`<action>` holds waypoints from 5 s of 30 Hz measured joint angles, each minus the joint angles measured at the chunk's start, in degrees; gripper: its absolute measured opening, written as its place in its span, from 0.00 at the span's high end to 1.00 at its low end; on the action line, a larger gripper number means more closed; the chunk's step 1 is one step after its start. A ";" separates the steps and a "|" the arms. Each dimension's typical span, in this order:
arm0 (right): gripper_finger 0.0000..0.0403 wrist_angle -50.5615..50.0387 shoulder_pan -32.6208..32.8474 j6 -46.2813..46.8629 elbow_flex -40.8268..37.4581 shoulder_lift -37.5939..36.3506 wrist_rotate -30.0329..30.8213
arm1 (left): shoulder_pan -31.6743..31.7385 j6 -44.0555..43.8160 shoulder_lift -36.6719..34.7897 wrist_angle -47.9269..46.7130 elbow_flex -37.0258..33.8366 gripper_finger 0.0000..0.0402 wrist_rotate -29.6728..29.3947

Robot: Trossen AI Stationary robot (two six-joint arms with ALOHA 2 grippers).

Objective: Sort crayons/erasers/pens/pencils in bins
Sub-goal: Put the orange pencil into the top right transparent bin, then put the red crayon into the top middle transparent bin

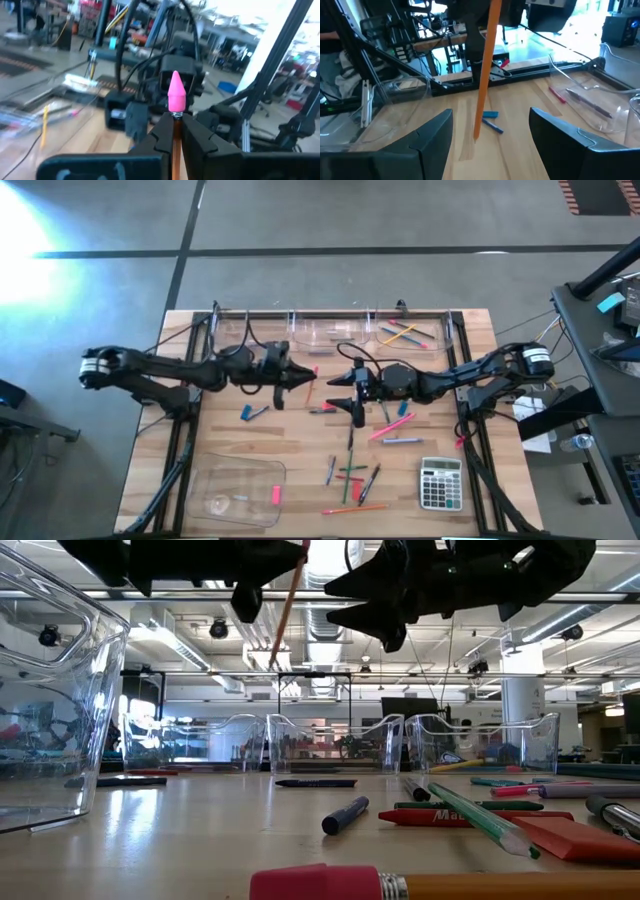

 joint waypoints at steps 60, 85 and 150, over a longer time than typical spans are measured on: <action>0.96 -9.70 -1.84 -4.39 -0.11 -1.52 3.87 | -2.04 6.27 0.49 -20.34 7.76 0.58 0.60; 0.94 -83.73 -40.30 -26.29 19.13 -3.58 31.39 | -2.17 1.81 -12.43 -32.82 -1.51 0.52 -5.86; 0.71 -54.59 -11.96 -15.05 13.16 -20.51 0.49 | 16.06 -26.54 2.30 -45.83 -16.60 0.52 -44.15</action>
